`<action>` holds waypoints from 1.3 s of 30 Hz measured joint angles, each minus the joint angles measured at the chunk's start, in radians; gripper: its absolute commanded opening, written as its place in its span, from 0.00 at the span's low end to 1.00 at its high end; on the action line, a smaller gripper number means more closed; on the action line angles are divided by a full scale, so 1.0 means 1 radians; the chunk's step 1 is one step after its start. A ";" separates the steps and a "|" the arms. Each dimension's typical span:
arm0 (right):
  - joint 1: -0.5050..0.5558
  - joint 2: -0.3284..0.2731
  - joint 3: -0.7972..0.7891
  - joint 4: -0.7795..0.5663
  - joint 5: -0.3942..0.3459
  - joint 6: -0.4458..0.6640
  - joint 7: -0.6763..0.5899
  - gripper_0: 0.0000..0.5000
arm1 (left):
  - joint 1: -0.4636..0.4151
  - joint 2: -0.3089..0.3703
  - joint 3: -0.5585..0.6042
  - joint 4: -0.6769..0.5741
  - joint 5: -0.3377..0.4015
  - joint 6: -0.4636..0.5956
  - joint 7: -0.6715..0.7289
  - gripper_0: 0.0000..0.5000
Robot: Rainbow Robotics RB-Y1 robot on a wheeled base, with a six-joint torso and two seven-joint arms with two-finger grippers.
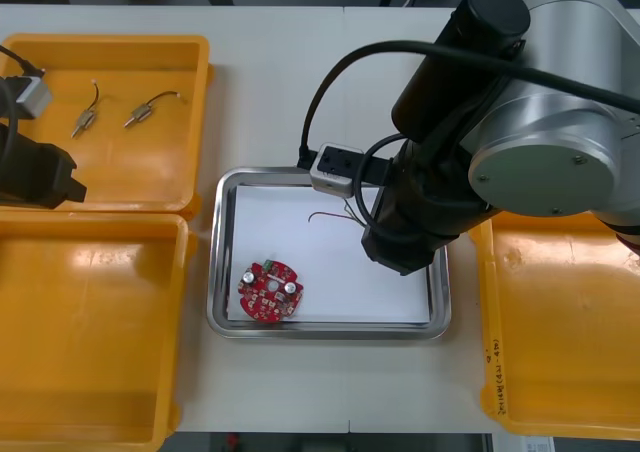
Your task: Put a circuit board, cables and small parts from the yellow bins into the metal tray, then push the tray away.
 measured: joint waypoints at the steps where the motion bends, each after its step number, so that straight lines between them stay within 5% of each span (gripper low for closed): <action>1: 0.000 0.001 0.011 0.000 0.013 0.000 0.033 0.00 | 0.000 0.000 0.009 0.015 -0.007 0.000 -0.023 1.00; 9: 0.000 0.006 0.121 0.040 0.097 -0.001 0.121 0.00 | -0.001 0.000 0.039 0.131 -0.057 0.000 -0.233 1.00; 21: 0.000 0.058 0.237 0.114 0.211 -0.028 0.243 0.00 | -0.094 0.002 0.039 0.314 -0.077 -0.050 -0.238 1.00; 26: 0.000 0.056 0.311 0.117 0.261 -0.087 0.243 0.00 | -0.142 0.002 0.039 0.391 -0.081 -0.115 -0.300 1.00; 39: 0.067 -0.006 0.346 0.118 0.258 -0.185 0.243 0.00 | -0.188 0.002 0.037 0.564 -0.099 -0.366 -0.479 1.00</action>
